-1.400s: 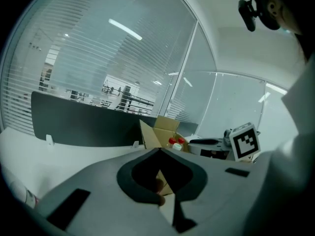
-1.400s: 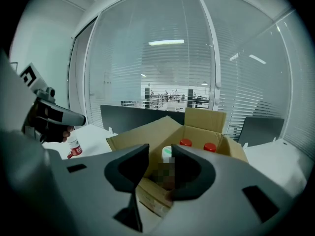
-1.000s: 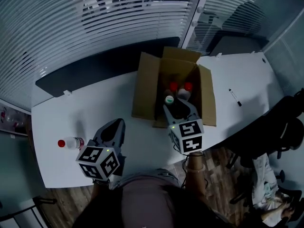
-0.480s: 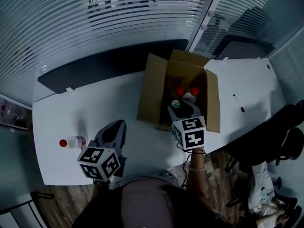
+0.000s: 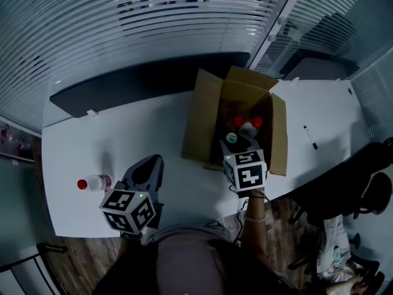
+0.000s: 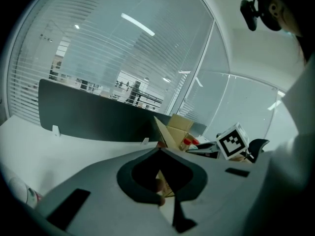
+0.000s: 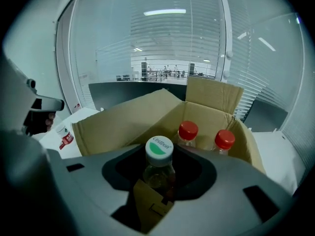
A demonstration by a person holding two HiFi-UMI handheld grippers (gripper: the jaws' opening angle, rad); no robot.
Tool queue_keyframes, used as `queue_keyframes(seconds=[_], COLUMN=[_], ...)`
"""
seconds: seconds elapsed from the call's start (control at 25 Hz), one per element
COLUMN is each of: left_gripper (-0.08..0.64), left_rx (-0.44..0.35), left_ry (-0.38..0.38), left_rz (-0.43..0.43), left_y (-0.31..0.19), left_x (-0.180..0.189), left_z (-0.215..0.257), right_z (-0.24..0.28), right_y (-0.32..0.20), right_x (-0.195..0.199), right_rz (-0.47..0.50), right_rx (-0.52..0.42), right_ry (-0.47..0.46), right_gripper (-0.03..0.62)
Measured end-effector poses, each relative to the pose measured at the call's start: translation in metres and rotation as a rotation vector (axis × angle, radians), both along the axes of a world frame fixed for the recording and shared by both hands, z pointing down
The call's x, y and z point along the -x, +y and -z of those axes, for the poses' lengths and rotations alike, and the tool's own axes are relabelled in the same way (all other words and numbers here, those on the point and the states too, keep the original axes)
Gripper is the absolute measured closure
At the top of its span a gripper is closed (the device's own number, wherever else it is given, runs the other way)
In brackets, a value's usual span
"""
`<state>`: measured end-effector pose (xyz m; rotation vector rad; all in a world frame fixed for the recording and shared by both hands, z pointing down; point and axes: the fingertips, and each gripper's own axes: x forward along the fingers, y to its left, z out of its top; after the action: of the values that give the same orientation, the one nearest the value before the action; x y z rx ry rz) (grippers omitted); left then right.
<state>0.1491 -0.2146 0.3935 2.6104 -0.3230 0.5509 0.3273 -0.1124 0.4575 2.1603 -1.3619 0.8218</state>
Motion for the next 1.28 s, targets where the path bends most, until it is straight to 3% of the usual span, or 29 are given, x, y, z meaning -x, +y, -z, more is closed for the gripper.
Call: queue_keyframes(seconds=[0.8,1.28], left_gripper=[0.552,0.552], left_rx=[-0.034,-0.049], left_ry=[0.02,0.034], left_rz=[0.01,0.006], left_y=[0.011,0.018], left_x=[0.011,0.01], left_z=[0.011,0.019], right_z=[0.02,0.062], right_y=[0.008,0.014], right_x=[-0.003,-0.005], right_rz=[-0.018,-0.018], right_rx=[-0.081,-0.15], right_ry=[0.022,0.093], right_gripper=[0.417,0.417])
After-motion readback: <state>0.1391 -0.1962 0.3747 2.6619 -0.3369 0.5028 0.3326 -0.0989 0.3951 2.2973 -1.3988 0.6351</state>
